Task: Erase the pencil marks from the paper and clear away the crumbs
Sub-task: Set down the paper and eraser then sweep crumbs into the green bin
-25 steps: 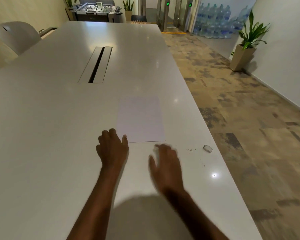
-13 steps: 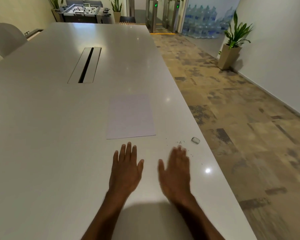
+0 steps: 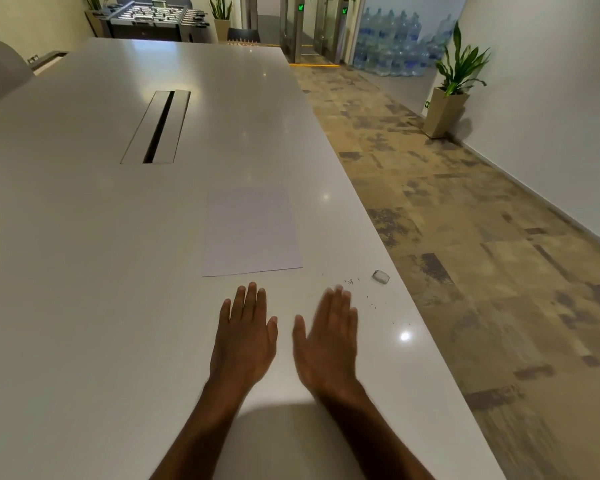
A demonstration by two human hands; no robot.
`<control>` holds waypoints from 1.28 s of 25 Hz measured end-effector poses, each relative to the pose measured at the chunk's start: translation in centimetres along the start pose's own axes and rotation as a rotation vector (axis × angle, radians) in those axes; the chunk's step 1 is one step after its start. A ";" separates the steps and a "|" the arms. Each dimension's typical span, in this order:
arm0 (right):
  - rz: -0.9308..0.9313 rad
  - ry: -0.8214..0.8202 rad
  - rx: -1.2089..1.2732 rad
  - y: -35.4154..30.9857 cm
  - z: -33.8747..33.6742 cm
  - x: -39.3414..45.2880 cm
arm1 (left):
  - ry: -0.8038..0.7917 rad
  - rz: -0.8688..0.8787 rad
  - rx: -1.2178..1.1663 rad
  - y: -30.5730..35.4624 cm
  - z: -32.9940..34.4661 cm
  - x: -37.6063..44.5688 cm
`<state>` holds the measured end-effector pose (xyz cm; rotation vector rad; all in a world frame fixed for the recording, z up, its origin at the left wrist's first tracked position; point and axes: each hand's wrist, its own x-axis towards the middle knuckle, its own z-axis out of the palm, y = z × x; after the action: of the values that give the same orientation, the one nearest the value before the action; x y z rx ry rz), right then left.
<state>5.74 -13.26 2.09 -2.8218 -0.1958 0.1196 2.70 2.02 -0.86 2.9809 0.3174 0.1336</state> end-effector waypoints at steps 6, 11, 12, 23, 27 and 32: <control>-0.083 -0.031 -0.102 -1.1 0.6 7.8 | -0.020 0.010 0.016 -0.1 -0.5 -0.2; 0.179 0.031 -0.050 2.4 -0.7 1.8 | -0.020 0.005 0.025 -0.1 -0.4 -0.1; 0.166 0.037 -0.034 2.3 -1.3 1.1 | -0.020 0.003 0.024 0.0 -0.3 -0.1; 0.156 0.003 -0.088 3.6 -0.8 0.3 | -0.007 0.075 -0.025 2.1 -0.4 0.5; 0.056 0.079 -0.041 1.8 -1.0 1.8 | -0.016 0.069 -0.009 2.2 -0.1 0.6; 0.060 -0.014 -0.057 2.5 -1.0 6.6 | 0.009 0.079 -0.010 2.2 -0.5 0.3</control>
<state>12.66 -14.97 1.85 -2.8855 -0.1191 0.1497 3.39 0.05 -0.03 2.9848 0.2001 0.1562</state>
